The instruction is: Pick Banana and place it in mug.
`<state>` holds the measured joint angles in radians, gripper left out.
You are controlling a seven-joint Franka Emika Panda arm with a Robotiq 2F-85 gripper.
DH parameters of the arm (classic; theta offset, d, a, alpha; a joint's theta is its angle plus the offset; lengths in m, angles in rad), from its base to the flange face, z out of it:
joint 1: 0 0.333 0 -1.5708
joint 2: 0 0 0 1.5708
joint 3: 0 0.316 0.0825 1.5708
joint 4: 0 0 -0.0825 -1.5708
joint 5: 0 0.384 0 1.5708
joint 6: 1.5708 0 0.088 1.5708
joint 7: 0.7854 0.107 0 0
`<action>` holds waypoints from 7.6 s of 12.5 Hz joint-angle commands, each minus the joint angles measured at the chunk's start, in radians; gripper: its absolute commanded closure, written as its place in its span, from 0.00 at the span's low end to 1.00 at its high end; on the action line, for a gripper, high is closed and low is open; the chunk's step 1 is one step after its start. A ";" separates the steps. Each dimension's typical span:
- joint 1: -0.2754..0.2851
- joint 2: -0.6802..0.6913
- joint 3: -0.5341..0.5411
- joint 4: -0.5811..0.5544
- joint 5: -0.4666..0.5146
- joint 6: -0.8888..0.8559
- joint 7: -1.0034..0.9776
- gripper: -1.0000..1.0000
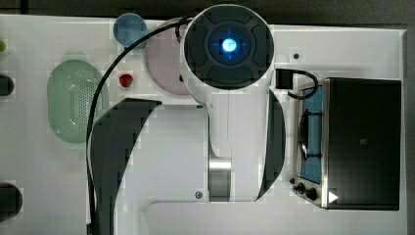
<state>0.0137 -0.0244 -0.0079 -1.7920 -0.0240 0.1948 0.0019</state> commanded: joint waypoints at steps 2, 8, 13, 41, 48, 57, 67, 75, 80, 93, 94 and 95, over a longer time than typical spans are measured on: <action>-0.051 -0.274 -0.041 -0.157 0.011 -0.145 -0.082 0.12; -0.050 -0.242 -0.040 -0.314 0.011 -0.028 -0.085 0.00; -0.051 -0.138 -0.040 -0.515 0.011 0.286 -0.285 0.00; -0.053 0.155 -0.047 -0.672 0.016 0.800 -0.826 0.73; -0.053 -0.225 -0.056 -0.589 0.016 0.396 -0.823 0.73; 0.015 -0.253 0.286 -0.559 0.072 0.218 -0.318 0.73; 0.015 0.074 0.446 -0.560 0.164 0.581 -0.075 0.73; 0.014 0.212 0.444 -0.561 0.149 0.795 0.041 0.18; 0.012 0.048 0.437 -0.554 0.153 0.725 0.042 0.00; -0.006 -0.358 -0.020 -0.237 0.014 -0.036 -0.034 0.00; -0.006 -0.359 -0.038 -0.227 -0.039 -0.046 -0.056 0.00; -0.006 -0.360 -0.044 -0.224 -0.033 -0.059 -0.043 0.00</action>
<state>-0.0170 -0.4099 -0.0637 -2.0195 -0.0712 0.1705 -0.0127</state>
